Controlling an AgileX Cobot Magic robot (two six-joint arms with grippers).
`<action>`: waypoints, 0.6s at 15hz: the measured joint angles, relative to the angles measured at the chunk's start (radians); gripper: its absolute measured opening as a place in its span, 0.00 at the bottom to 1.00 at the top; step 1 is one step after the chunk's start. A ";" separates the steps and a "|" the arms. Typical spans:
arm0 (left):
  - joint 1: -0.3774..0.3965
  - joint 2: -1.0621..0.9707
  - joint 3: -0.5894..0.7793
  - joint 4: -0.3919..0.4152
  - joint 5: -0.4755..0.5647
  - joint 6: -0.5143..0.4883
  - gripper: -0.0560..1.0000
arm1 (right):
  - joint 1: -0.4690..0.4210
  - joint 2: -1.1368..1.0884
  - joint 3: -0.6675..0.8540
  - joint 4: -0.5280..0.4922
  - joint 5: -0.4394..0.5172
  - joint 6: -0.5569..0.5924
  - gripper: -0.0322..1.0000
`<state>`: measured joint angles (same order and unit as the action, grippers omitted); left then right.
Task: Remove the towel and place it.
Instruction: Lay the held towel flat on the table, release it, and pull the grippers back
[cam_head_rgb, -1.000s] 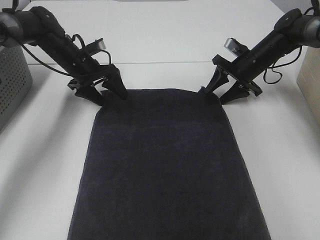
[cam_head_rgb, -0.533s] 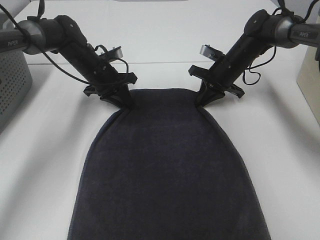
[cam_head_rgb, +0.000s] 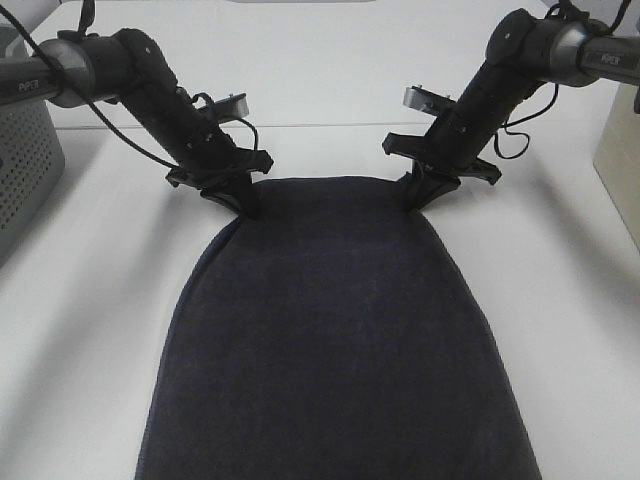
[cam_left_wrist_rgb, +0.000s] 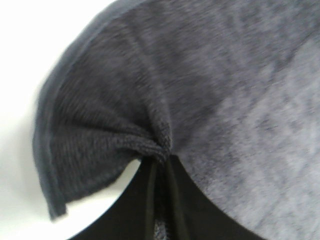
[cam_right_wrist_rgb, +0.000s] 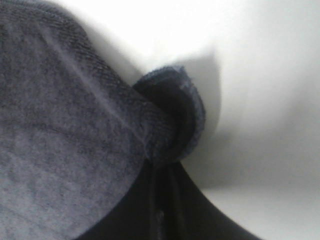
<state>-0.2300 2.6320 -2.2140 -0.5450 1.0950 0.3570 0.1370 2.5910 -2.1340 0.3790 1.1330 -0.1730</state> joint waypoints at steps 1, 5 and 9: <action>0.000 0.000 -0.017 0.033 0.000 0.000 0.07 | 0.000 0.000 -0.020 -0.029 0.000 0.010 0.05; 0.000 0.005 -0.067 0.105 -0.021 0.000 0.07 | 0.000 0.020 -0.101 -0.096 -0.020 0.042 0.04; 0.000 0.006 -0.144 0.124 -0.124 0.005 0.07 | 0.000 0.040 -0.191 -0.117 -0.079 0.064 0.04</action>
<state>-0.2300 2.6380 -2.3580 -0.4210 0.9710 0.3620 0.1370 2.6310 -2.3250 0.2620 1.0540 -0.1090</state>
